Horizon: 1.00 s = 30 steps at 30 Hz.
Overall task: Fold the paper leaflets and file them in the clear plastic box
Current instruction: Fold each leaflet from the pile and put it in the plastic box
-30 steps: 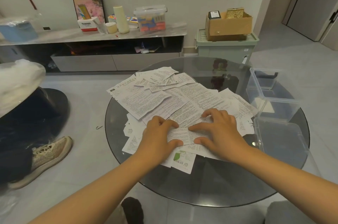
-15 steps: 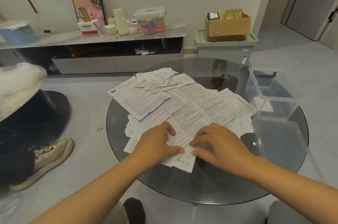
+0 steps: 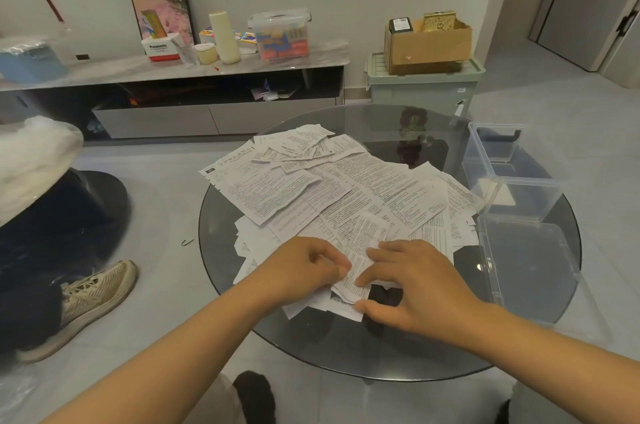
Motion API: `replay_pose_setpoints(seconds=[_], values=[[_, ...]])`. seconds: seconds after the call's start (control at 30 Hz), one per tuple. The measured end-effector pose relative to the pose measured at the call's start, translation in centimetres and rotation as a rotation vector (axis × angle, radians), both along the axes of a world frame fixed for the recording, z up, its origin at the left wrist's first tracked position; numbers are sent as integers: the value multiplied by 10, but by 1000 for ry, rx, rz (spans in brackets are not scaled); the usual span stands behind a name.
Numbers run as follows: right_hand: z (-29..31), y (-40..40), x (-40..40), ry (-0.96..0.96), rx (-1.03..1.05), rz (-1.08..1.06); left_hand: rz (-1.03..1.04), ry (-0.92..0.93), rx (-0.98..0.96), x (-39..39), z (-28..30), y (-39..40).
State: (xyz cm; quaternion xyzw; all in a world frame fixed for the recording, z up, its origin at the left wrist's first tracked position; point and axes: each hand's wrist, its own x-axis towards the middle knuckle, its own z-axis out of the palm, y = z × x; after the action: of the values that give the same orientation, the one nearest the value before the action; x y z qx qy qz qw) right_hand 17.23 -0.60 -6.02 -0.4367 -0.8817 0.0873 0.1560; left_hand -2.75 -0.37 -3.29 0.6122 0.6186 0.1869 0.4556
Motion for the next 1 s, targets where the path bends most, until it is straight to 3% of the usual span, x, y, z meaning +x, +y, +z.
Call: replay_pose_setpoints(seconds=[0.23, 0.43, 0.77, 1.0], values=[[-5, 3, 2, 178, -73, -30, -125, 108, 2, -3, 6, -2], [-2, 7, 1, 290, -84, -72, -219, 187, 241, 4, -2, -2], [-5, 19, -6, 388, -262, -191, 29, 138, 341, 23, -13, 5], [-7, 26, -15, 351, -210, -267, 107, 191, 364, 27, -18, 9]])
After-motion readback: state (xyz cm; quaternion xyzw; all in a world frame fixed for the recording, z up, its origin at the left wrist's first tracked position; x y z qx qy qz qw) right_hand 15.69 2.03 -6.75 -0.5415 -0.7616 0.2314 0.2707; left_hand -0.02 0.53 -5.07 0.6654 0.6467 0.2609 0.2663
